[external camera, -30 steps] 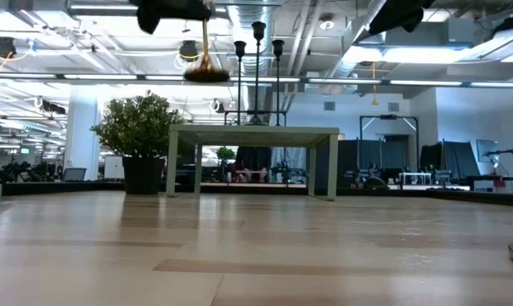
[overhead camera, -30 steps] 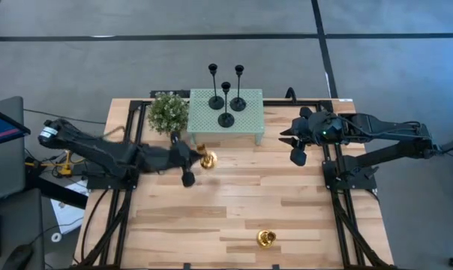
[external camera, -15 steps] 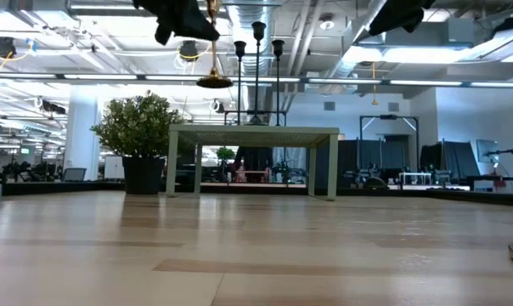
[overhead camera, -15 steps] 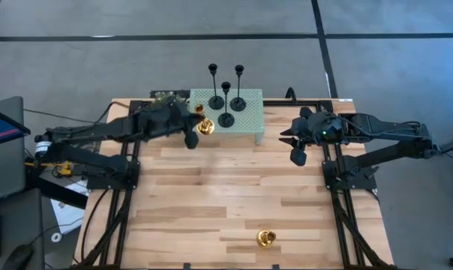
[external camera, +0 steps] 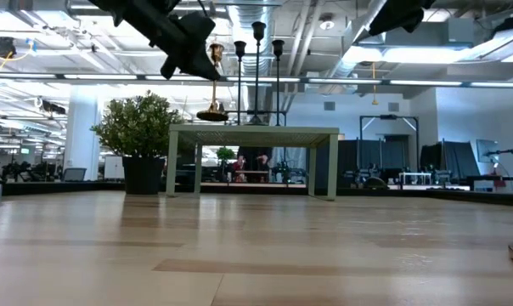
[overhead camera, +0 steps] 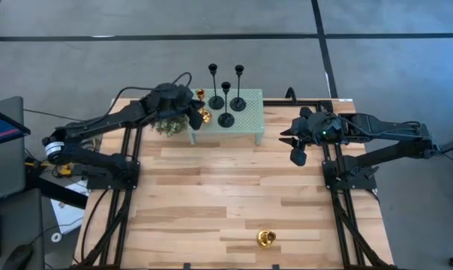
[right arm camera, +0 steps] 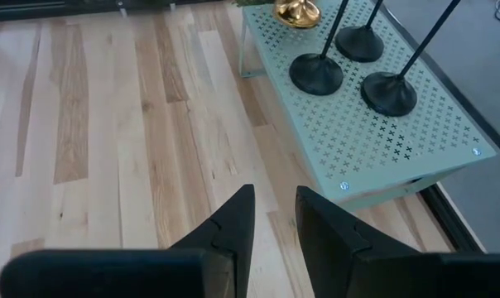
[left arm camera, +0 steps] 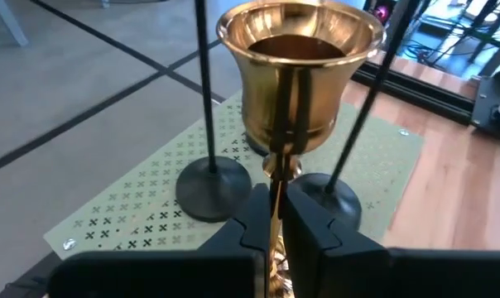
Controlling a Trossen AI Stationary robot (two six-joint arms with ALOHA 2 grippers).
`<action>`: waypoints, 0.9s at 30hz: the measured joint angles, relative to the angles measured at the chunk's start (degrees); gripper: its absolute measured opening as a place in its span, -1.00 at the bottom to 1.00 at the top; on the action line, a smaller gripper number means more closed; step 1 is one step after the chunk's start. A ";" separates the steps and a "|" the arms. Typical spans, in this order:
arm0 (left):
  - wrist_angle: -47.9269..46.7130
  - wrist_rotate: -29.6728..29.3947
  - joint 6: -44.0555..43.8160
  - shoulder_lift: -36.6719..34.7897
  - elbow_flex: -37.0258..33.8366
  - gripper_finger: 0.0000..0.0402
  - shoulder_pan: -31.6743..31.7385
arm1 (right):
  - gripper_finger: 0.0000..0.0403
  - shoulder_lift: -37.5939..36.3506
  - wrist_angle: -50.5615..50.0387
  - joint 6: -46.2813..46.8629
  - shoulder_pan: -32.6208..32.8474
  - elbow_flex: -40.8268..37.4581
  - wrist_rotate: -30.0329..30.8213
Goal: Pick & Place candle stick holders
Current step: Put the top gold candle holder on the shelf
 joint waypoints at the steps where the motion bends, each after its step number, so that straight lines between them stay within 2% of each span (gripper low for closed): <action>1: 0.15 0.03 0.00 0.08 0.00 -0.93 0.34 | -0.60 0.00 0.00 0.00 0.00 0.00 0.00; 17: 1.61 0.97 0.37 1.75 -0.33 -0.93 0.78 | -0.60 0.00 0.00 0.00 0.00 0.00 0.01; 27: 5.79 0.47 0.46 1.91 -4.08 -0.93 0.76 | -0.60 0.00 0.02 0.00 0.00 0.00 0.01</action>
